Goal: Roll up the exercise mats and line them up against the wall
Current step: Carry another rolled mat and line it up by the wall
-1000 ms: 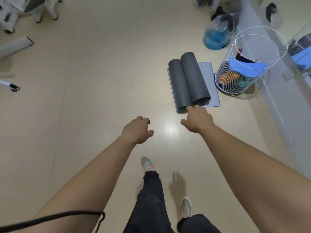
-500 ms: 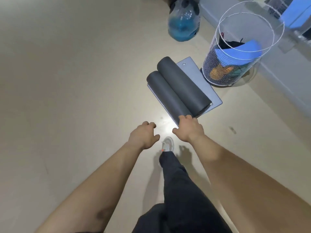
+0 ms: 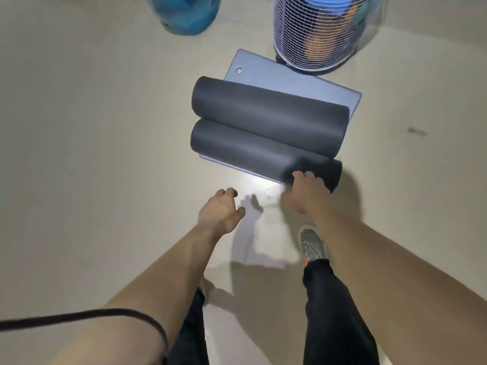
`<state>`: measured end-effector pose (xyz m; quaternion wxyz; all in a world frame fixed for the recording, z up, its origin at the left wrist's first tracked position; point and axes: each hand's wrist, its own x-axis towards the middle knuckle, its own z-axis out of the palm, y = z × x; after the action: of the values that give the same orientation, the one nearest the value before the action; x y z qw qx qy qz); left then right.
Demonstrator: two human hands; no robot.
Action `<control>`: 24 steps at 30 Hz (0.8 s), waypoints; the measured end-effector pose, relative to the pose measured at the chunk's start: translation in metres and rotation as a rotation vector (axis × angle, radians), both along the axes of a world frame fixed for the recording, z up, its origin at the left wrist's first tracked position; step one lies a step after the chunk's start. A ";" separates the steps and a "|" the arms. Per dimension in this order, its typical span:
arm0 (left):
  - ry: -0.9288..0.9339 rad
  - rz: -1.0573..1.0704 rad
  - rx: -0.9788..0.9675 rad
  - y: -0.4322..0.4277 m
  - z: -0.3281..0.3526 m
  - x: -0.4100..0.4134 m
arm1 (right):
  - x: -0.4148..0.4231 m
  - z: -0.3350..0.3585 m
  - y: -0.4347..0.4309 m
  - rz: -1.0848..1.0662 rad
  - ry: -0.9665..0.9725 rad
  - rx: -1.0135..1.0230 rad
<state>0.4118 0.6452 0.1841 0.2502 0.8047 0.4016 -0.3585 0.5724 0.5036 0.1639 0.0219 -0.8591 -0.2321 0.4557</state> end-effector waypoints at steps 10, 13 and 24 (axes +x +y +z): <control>-0.234 -0.358 0.050 0.030 -0.232 0.007 | -0.064 -0.238 -0.044 -0.576 -0.172 -0.107; -0.502 -0.570 0.138 0.020 -0.283 0.041 | -0.059 -0.281 -0.057 -0.791 -0.446 0.033; -0.519 -0.951 0.395 -0.036 -0.344 0.135 | 0.011 -0.323 -0.089 -1.228 -0.245 0.530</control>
<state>0.5465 0.6088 -0.1601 -0.0033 0.9899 -0.0197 -0.1407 0.5831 0.4150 -0.1588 0.4601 -0.8461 0.1930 0.1875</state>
